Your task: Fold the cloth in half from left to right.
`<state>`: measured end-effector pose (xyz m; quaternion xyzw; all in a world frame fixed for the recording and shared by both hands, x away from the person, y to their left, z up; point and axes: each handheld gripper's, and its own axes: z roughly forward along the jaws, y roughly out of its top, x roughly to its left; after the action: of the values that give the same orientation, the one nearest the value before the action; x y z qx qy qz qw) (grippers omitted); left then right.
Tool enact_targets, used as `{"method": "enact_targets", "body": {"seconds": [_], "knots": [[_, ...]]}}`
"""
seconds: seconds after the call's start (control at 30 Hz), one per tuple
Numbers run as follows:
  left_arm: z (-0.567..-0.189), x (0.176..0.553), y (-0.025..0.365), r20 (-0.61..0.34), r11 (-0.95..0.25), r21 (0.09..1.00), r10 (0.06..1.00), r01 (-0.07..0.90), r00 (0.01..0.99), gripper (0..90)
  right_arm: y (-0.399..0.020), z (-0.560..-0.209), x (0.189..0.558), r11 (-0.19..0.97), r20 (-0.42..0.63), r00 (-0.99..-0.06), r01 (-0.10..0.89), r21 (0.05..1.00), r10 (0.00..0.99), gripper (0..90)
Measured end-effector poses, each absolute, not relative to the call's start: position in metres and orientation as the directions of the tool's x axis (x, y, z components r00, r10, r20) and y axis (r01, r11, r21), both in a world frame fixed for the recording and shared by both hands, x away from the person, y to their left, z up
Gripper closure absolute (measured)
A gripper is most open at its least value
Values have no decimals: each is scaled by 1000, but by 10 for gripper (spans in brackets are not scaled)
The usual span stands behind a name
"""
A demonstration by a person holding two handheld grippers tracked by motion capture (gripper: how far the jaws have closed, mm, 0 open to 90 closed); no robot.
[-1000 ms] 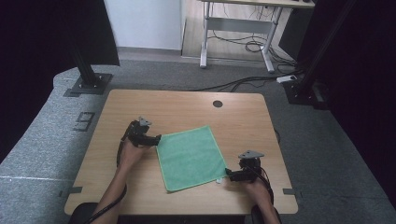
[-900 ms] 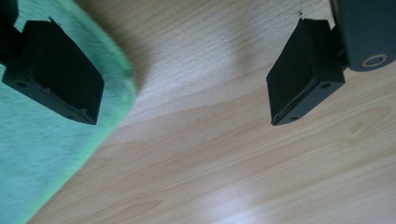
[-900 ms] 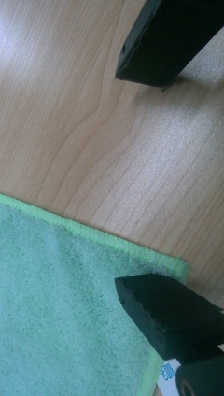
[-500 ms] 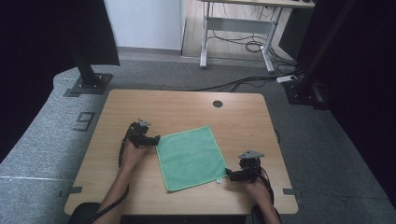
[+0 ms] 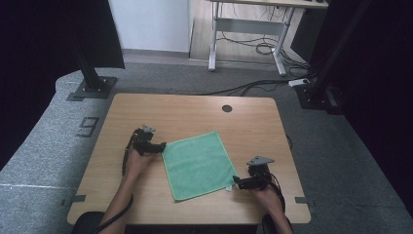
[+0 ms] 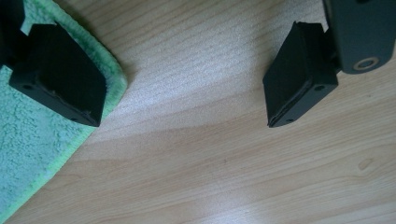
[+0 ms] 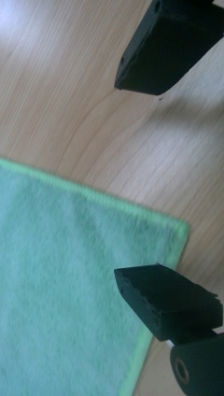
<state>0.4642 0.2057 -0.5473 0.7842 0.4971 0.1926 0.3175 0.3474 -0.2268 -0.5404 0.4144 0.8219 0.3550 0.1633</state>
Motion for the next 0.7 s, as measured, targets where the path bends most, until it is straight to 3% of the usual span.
{"method": "enact_targets", "body": {"seconds": [0.7], "knots": [[-547, 460, 203, -16, -326, 693, 885, 643, 466, 149, -172, -528, 346, 478, 44, -721, 503, 721, 692, 107]]}}
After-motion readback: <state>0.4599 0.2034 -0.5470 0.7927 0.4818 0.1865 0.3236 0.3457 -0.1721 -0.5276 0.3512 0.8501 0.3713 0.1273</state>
